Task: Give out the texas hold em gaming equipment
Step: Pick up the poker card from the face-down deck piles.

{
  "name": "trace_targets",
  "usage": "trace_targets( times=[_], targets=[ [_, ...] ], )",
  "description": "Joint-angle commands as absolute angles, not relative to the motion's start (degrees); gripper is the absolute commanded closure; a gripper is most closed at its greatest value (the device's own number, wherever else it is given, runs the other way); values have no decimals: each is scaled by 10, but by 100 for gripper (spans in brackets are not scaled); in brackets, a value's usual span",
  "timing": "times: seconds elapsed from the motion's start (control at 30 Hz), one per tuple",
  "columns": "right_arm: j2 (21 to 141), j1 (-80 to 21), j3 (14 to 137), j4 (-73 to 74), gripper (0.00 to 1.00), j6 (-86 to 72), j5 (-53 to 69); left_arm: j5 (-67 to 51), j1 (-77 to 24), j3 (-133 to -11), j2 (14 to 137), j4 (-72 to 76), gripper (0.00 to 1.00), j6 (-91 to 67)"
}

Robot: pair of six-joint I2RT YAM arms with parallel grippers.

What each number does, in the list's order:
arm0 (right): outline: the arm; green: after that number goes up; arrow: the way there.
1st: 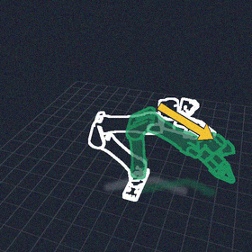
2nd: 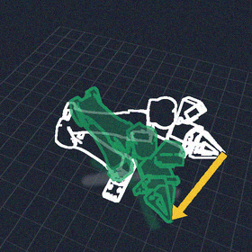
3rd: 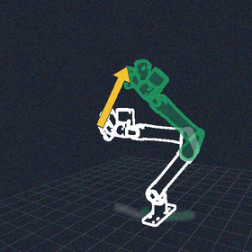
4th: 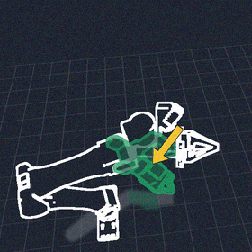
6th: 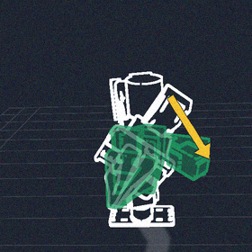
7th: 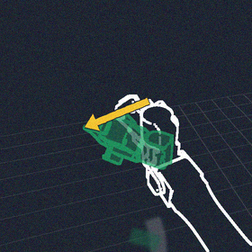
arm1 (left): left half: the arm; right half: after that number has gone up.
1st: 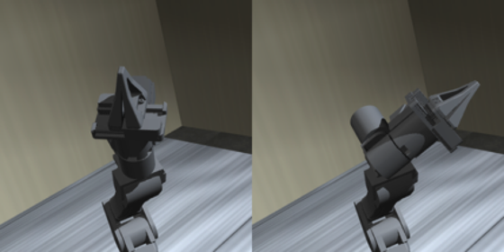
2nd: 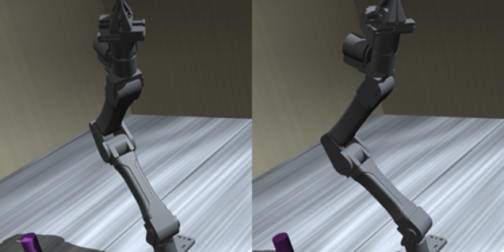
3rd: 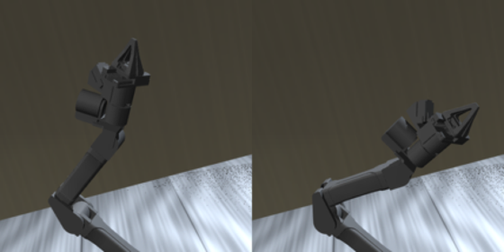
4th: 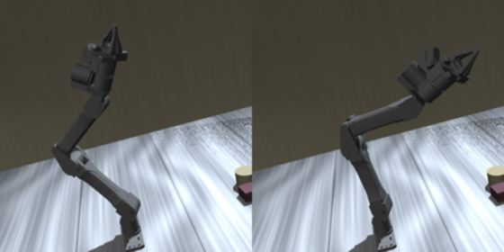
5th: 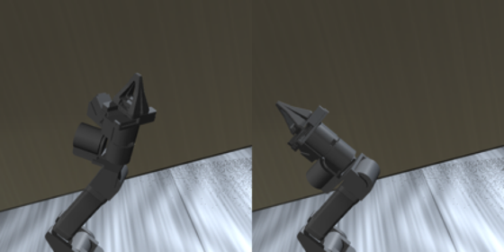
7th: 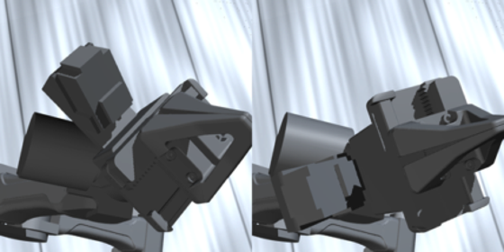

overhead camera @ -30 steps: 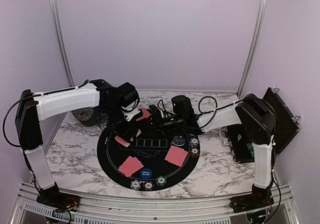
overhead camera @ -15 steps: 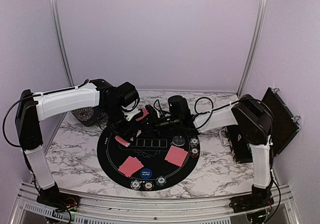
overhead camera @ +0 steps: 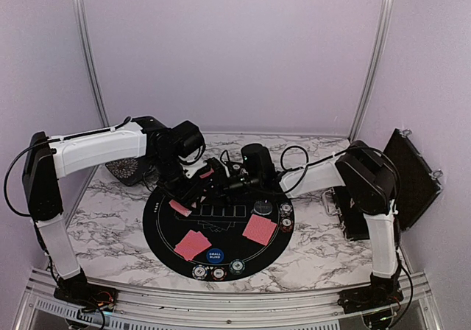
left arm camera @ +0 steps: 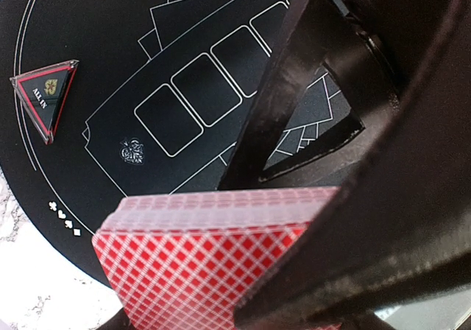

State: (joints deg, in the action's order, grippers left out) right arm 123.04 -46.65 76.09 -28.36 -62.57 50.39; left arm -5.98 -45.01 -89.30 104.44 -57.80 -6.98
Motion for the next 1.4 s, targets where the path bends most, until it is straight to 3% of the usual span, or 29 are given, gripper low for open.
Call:
trace_targets(
  times=[0.0,1.37],
  targets=[
    [1241,-466,765,-266,54,-602,488,-59,-452,-911,1034,-593,43,-65],
    [1173,-437,727,-237,58,-570,461,-57,-451,-894,1035,-596,43,-69]
  ],
)
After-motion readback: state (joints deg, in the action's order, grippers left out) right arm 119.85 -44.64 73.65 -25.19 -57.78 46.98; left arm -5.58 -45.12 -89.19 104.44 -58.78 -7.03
